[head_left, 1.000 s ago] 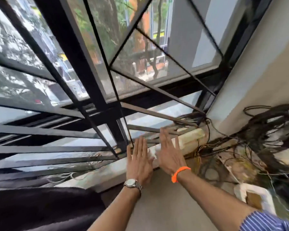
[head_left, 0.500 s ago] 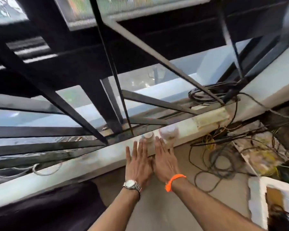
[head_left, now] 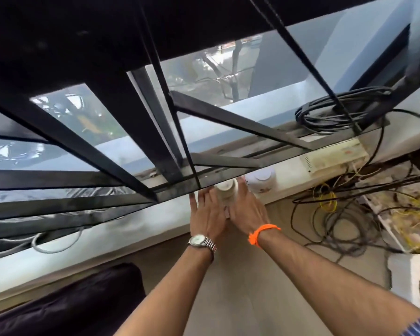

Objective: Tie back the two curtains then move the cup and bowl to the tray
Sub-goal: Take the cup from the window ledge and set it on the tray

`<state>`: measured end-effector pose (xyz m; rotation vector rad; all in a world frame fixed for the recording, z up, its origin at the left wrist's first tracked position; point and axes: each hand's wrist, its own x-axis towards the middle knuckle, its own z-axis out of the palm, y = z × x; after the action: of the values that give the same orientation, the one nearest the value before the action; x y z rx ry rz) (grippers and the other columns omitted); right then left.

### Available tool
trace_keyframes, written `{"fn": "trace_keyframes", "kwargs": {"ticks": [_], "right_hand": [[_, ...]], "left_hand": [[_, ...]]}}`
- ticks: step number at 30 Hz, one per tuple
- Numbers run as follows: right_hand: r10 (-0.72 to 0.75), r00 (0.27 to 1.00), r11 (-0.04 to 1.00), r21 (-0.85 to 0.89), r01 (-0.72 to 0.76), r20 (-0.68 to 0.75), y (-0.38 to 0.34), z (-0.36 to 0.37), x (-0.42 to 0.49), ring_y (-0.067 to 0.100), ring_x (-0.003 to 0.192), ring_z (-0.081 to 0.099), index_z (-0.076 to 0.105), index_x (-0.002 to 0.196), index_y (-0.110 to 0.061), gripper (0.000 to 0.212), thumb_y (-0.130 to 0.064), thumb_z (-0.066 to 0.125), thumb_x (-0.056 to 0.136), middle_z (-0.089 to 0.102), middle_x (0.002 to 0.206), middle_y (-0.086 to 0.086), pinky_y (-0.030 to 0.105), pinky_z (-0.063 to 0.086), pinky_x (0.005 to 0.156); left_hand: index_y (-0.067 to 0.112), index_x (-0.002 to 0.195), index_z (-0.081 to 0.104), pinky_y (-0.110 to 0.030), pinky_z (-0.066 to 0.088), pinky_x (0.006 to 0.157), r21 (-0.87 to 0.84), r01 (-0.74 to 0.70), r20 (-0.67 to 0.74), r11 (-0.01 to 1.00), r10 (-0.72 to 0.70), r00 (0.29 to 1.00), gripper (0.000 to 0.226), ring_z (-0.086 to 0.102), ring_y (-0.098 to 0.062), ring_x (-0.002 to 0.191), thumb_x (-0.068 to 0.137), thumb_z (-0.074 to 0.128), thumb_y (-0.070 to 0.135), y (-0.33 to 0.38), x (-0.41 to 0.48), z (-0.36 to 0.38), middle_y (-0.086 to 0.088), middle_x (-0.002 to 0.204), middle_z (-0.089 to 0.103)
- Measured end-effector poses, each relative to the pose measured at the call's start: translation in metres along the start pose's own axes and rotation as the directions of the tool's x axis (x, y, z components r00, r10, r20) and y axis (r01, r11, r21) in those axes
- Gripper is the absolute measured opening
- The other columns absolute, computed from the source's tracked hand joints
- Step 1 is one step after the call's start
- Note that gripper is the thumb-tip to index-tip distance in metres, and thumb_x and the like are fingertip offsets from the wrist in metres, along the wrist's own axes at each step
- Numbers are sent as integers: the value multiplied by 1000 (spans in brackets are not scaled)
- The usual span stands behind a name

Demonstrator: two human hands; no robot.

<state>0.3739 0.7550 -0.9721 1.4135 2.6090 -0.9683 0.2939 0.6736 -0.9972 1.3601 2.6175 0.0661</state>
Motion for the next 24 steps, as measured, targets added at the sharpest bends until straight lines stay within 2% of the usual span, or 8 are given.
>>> {"fn": "trace_keyframes", "kwargs": {"ticks": [4, 7, 10, 12, 15, 17, 21, 24], "right_hand": [[-6, 999, 999, 46, 3, 46, -7, -3, 16, 41, 102, 62, 34, 131, -13, 59, -20, 59, 79, 61, 120, 18, 43, 52, 76], [-27, 996, 998, 62, 22, 81, -3, 1, 29, 37, 100, 65, 37, 127, -19, 59, -23, 61, 73, 65, 114, 13, 46, 55, 77], [-44, 993, 999, 25, 42, 106, 2, 2, 38, 37, 104, 64, 50, 120, -16, 48, -19, 61, 74, 65, 114, 13, 44, 55, 81], [-46, 991, 999, 10, 45, 127, 4, 4, 42, 36, 106, 63, 56, 114, -17, 42, -21, 62, 73, 65, 114, 11, 43, 55, 83], [-76, 990, 997, 11, 75, 123, 5, 1, 41, 36, 106, 63, 53, 115, -20, 41, -24, 64, 75, 66, 114, 12, 42, 53, 84], [-92, 984, 994, -53, 101, 153, 7, -3, 37, 39, 106, 61, 49, 120, -14, 43, -18, 64, 80, 65, 115, 16, 40, 49, 81], [-114, 981, 988, -84, 128, 156, 11, -7, 25, 37, 107, 59, 41, 126, -15, 52, -24, 67, 81, 59, 120, 12, 38, 46, 78], [-60, 970, 993, -89, 83, 236, 17, -20, 14, 35, 113, 56, 34, 132, -16, 62, -25, 67, 81, 54, 129, 12, 32, 45, 81]], "left_hand": [[4, 139, 41, -49, 21, 115, 13, -34, 62, 999, 33, 998, 52, 42, -30, 132, 94, 38, 29, 1, 18, 1, -16, 135, 52], [0, 139, 41, -49, 27, 113, 2, -35, 54, 999, 35, 998, 57, 41, -32, 135, 88, 30, 22, 0, 23, 1, -21, 139, 50], [-6, 134, 48, -52, 36, 110, -72, -53, -45, 996, 50, 998, 58, 41, -35, 137, 79, 55, 10, -1, 27, 5, -25, 139, 51], [-5, 119, 58, -49, 39, 107, -107, -70, -16, 992, 68, 998, 43, 48, -39, 129, 77, 59, 4, -2, 29, 5, -26, 127, 59], [1, 89, 62, -40, 50, 83, -133, -100, -26, 986, 98, 995, 20, 64, -39, 89, 70, 63, -2, -4, 25, -3, -20, 85, 69], [6, 81, 59, -35, 51, 74, -130, -123, -59, 984, 116, 992, 21, 64, -34, 76, 65, 69, -1, -8, 21, -1, -14, 71, 65], [6, 112, 53, -36, 42, 93, -197, -152, 4, 969, 155, 988, 28, 58, -31, 97, 84, 58, 6, -10, 14, -8, -12, 102, 62], [7, 131, 40, -40, 45, 80, -360, -57, 101, 931, 100, 990, 46, 59, -33, 97, 89, 57, 11, -5, 4, -25, -12, 115, 58]]}}
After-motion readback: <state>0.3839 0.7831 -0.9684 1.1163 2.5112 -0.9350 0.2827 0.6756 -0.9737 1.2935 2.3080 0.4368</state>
